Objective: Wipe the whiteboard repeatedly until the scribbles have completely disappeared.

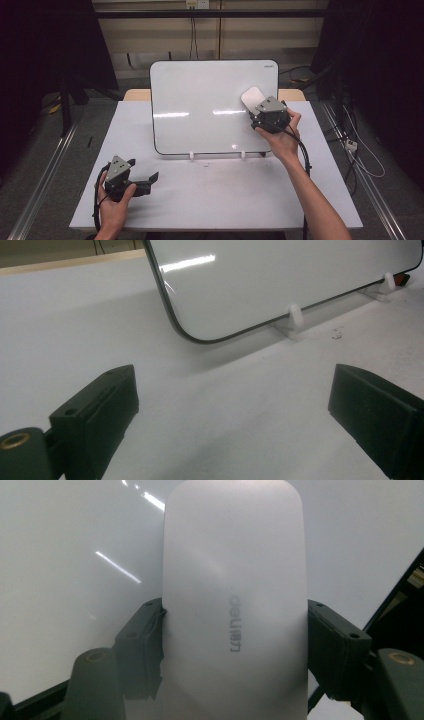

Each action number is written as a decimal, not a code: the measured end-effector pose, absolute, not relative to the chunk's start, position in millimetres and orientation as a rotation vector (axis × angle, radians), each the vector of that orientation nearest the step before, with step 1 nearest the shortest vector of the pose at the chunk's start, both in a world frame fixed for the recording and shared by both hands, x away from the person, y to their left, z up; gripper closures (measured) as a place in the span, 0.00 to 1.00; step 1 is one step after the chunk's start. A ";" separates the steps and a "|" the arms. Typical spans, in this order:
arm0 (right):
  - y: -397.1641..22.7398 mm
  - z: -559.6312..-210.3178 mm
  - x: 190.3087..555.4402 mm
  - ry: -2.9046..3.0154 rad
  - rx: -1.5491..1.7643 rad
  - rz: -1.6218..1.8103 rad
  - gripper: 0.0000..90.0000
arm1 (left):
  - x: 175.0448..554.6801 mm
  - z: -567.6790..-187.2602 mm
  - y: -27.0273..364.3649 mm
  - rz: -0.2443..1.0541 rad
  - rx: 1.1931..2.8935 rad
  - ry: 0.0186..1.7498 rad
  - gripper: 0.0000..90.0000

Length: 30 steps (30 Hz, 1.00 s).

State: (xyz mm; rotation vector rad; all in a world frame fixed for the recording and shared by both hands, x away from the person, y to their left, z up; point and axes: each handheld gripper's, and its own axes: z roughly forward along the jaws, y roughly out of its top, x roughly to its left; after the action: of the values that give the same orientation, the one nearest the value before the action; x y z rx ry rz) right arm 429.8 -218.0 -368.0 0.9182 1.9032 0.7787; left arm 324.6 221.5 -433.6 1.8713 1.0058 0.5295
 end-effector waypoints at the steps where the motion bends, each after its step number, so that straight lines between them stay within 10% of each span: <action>1: -216.5 -370.2 428.0 1.909 0.918 0.776 0.35 | 324.5 -433.5 221.3 0.530 1.875 1.003 0.07; 30: -167.4 -410.8 394.7 2.032 0.745 0.724 0.35 | 327.7 -434.2 219.7 0.520 1.872 0.994 0.07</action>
State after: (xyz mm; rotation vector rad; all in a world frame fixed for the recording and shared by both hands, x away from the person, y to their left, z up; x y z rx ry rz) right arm 394.7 -167.4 -410.8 0.7449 2.0323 0.7237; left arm 327.7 219.7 -434.2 1.8722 0.9943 0.5199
